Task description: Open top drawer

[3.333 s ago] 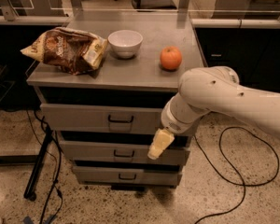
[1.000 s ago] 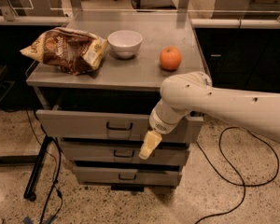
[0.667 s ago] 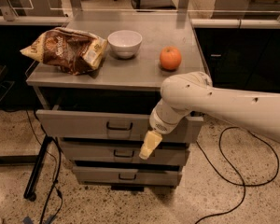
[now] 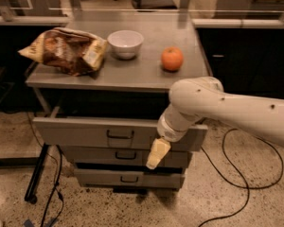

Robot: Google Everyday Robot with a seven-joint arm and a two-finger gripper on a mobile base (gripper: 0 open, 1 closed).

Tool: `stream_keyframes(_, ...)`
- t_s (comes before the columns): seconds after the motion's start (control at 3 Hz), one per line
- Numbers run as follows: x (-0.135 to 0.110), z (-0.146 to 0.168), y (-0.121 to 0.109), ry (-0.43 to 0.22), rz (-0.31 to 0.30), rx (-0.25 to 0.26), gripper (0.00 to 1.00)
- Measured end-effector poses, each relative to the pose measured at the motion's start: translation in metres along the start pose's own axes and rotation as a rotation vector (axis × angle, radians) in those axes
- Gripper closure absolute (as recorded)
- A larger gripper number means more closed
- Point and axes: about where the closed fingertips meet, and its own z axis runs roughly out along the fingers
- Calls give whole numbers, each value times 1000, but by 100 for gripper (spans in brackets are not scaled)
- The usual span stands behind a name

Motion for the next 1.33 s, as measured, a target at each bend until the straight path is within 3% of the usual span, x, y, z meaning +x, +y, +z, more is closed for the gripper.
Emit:
stream_keyframes(0.33,33,-22,40,34,36,-30,0)
stream_keyframes(0.67,33,-23,41,33,35,-32,0)
stream_keyframes(1.33,73,-28,78,89,64,-80,0)
